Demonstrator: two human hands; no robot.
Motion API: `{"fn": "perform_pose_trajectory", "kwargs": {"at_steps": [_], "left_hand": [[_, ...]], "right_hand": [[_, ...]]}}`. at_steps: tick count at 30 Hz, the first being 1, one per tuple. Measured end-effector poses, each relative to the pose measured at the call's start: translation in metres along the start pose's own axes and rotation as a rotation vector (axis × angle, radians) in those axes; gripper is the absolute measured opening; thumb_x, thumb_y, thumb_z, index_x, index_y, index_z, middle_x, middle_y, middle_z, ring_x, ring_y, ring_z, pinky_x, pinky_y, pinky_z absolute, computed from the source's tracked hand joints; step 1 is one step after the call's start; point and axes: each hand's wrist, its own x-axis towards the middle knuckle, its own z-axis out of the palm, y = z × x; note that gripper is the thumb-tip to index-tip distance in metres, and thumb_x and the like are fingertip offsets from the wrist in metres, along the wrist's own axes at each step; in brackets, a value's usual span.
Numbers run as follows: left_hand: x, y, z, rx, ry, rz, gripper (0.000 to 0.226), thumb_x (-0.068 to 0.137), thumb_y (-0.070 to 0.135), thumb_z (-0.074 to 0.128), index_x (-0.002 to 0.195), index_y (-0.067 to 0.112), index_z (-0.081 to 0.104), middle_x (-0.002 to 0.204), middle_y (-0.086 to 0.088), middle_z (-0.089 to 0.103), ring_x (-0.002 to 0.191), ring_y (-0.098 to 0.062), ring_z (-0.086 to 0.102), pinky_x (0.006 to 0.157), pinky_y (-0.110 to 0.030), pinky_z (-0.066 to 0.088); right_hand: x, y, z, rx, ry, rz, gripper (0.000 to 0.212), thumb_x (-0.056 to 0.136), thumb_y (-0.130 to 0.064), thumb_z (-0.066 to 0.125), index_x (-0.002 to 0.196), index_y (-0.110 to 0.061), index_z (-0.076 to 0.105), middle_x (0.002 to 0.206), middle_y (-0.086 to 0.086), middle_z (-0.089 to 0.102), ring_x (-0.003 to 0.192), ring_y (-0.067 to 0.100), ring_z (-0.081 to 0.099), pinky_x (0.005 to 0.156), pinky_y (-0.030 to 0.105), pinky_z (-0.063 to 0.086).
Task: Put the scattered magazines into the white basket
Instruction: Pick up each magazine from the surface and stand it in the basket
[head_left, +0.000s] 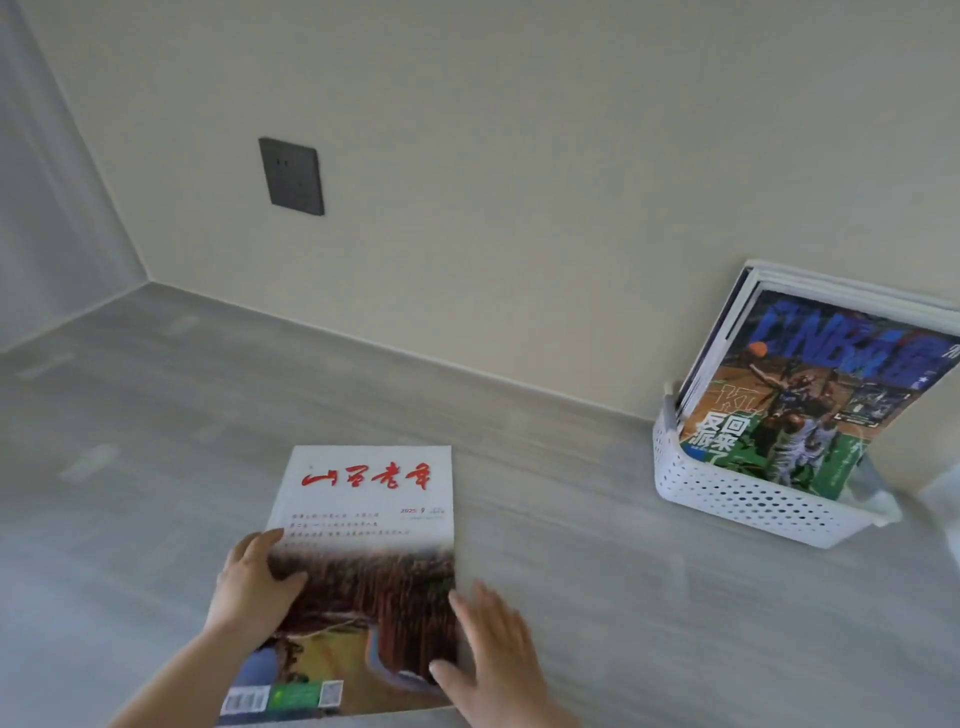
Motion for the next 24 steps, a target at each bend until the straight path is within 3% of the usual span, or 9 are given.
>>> {"fn": "perform_pose_trajectory", "kwargs": {"at_steps": [2,4,7,10,12,15,18,21,24], "left_hand": [[0.004,-0.005,-0.005,-0.081,-0.02,-0.011,0.058,0.079,0.008,0.061,0.132,0.006,0.038,0.134,-0.025,0.043,0.119,-0.04,0.042,0.099,-0.046,0.036],[0.01,-0.003,-0.011,-0.233,-0.027,-0.052,0.051,0.087,0.011,0.051,0.135,0.006,0.033,0.134,-0.025,0.044,0.119,-0.04,0.044,0.097,-0.043,0.036],[0.025,-0.003,-0.024,-0.441,-0.077,-0.188,0.044,0.093,0.022,0.041,0.133,0.005,0.036,0.134,-0.023,0.046,0.122,-0.039,0.043,0.103,-0.041,0.031],[0.032,-0.003,-0.038,-0.564,-0.187,-0.274,0.035,0.093,0.03,0.038,0.1,0.0,0.054,0.094,-0.018,0.06,0.101,-0.034,0.052,0.097,-0.04,0.037],[0.037,-0.002,-0.042,-0.54,-0.242,-0.272,0.034,0.093,0.029,0.041,0.09,-0.001,0.057,0.091,-0.018,0.06,0.1,-0.036,0.054,0.099,-0.043,0.039],[0.042,0.002,-0.045,-0.529,-0.299,-0.256,0.031,0.092,0.025,0.045,0.101,-0.003,0.056,0.093,-0.017,0.061,0.088,-0.035,0.058,0.083,-0.039,0.046],[0.042,0.007,-0.044,-0.575,-0.447,-0.21,0.024,0.092,0.014,0.044,0.108,-0.001,0.052,0.1,-0.016,0.06,0.087,-0.032,0.058,0.071,-0.035,0.045],[0.038,0.013,-0.033,-0.41,-0.423,-0.013,0.033,0.086,-0.005,0.042,0.118,-0.001,0.046,0.121,-0.022,0.056,0.109,-0.035,0.053,0.085,-0.037,0.043],[0.033,0.018,-0.03,-0.301,-0.287,0.168,0.036,0.082,-0.01,0.043,0.116,0.0,0.048,0.121,-0.021,0.058,0.108,-0.032,0.053,0.084,-0.035,0.04]], "right_hand": [[-0.003,-0.017,0.008,-0.234,0.038,0.016,0.072,0.041,-0.081,0.05,0.1,-0.043,0.066,0.119,-0.004,0.064,0.128,0.009,0.043,0.112,0.036,0.004],[-0.003,-0.024,0.015,-0.314,0.052,0.002,0.071,0.029,-0.081,0.054,0.09,-0.048,0.067,0.126,-0.001,0.059,0.132,0.014,0.038,0.113,0.038,-0.008],[-0.006,-0.033,0.005,-0.319,-0.075,0.079,0.069,0.039,-0.081,0.051,0.097,-0.048,0.065,0.109,-0.001,0.07,0.101,0.013,0.065,0.11,0.035,-0.016],[-0.008,-0.039,0.0,-0.305,-0.149,0.111,0.064,0.053,-0.075,0.044,0.108,-0.046,0.061,0.119,0.001,0.065,0.109,0.015,0.061,0.107,0.03,-0.021],[-0.009,-0.044,0.003,-0.369,-0.061,0.104,0.063,0.051,-0.076,0.043,0.103,-0.047,0.063,0.113,-0.003,0.068,0.103,0.011,0.064,0.109,0.032,-0.015],[-0.009,-0.04,0.01,-0.21,0.0,0.078,0.058,0.078,-0.06,0.038,0.131,-0.039,0.041,0.147,0.014,0.032,0.137,0.018,0.03,0.105,0.024,-0.024],[-0.003,-0.029,0.023,-0.146,-0.082,0.023,0.062,0.087,-0.052,0.036,0.142,-0.037,0.01,0.155,0.003,-0.011,0.142,0.021,-0.013,0.111,0.032,-0.019],[-0.001,-0.028,0.028,-0.113,-0.119,0.079,0.062,0.088,-0.05,0.037,0.142,-0.036,0.01,0.155,0.001,-0.011,0.142,0.02,-0.013,0.115,0.038,-0.01],[-0.004,-0.034,0.028,-0.078,-0.102,0.109,0.063,0.087,-0.049,0.039,0.142,-0.035,0.011,0.155,0.0,-0.009,0.142,0.018,-0.011,0.116,0.038,-0.007]]}}
